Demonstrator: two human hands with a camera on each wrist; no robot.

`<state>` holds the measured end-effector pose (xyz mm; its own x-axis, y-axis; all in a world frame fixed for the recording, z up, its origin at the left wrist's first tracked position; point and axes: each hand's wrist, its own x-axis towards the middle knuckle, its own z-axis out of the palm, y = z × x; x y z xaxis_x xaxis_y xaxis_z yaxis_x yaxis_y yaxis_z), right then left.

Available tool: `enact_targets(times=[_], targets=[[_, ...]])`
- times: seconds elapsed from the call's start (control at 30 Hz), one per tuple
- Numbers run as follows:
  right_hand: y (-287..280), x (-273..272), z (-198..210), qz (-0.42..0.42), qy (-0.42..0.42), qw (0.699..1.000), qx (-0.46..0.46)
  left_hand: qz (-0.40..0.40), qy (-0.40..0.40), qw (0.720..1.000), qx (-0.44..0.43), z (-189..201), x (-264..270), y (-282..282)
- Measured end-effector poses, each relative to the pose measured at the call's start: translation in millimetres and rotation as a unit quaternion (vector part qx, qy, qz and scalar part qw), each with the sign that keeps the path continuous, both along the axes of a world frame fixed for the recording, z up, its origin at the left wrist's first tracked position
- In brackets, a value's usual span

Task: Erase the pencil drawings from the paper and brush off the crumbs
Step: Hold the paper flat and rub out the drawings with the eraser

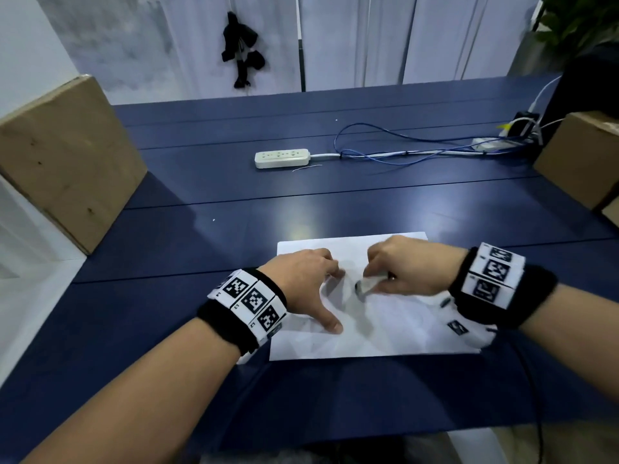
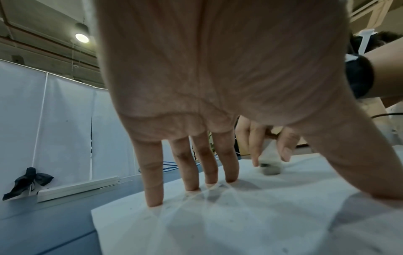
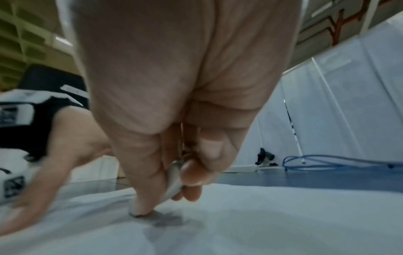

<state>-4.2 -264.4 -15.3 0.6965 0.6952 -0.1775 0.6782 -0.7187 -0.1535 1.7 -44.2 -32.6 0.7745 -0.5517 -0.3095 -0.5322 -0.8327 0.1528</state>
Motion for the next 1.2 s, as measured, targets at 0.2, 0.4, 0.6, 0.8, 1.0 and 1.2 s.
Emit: enact_targets(times=[0.2, 0.4, 0.6, 0.8, 1.0, 1.2], targets=[[5, -20, 0, 0.086, 0.055, 0.995, 0.012, -0.003, -0.006, 1.000, 0.002, -1, 1, 1], [1, -1, -2, -0.014, 0.012, 0.999, -0.030, -0.031, 0.026, 0.999, -0.005, 1, 2, 12], [-5, 2, -1, 0.006, -0.015, 1.000, 0.002, -0.020, 0.014, 1.000, 0.006, 0, 1, 19], [-2, -8, -4, 0.039, 0.040, 0.998, -0.010, -0.002, 0.005, 1.000, 0.010, 1, -2, 27], [-6, -1, -7, 0.012, -0.007, 1.000, 0.028, -0.006, 0.013, 1.000, 0.028, 1, 2, 31], [-1, -4, -8, 0.048, 0.021, 0.999, 0.008, -0.012, 0.007, 0.999, 0.037, 0, 4, 28]])
